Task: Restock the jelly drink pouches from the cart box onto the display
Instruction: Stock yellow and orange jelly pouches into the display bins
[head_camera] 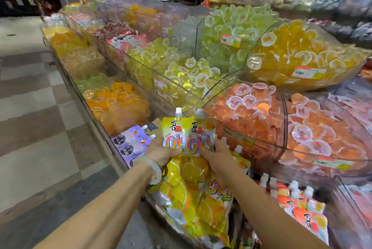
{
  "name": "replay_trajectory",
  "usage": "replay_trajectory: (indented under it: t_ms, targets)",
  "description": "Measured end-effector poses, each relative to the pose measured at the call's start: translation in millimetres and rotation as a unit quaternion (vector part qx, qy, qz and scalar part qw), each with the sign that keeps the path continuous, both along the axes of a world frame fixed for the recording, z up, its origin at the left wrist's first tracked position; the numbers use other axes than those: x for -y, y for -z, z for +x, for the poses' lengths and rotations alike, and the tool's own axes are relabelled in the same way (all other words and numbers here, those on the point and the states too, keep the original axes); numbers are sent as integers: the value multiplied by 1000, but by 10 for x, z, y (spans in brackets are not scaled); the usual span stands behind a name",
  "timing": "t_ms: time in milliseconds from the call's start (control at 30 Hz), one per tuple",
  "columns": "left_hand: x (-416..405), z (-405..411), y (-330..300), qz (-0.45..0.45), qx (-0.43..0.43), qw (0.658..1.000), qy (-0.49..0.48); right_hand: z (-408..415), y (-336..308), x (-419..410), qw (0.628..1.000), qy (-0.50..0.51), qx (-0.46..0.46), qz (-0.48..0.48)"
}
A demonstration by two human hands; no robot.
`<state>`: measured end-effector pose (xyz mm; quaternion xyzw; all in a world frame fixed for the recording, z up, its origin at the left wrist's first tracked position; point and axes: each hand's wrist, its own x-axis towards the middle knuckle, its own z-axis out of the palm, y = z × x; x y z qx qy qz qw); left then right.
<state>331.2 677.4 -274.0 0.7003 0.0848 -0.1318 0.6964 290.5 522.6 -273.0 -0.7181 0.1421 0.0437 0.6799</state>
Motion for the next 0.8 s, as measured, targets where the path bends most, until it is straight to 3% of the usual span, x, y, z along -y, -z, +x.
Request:
replay_trajectory:
  t_ms: [200, 367, 500, 667, 733, 800]
  targets:
    - [29, 370, 188, 41, -37, 992, 109, 29, 223, -85, 990, 139, 10, 4]
    - [-140, 339, 293, 84, -49, 977, 189, -193, 374, -338, 948, 317, -13, 4]
    - [-271, 216, 432, 122, -31, 962, 241, -464, 438, -513, 919, 391, -46, -9]
    - [-286, 313, 832, 143, 1, 937, 318, -631, 463, -670, 903, 408, -102, -85]
    - [-289, 423, 1060, 168, 11, 925, 340, -661, 411, -720, 901, 380, -113, -173]
    - [-350, 386, 881, 196, 23, 913, 358, -690, 371, -752, 893, 348, -121, -259]
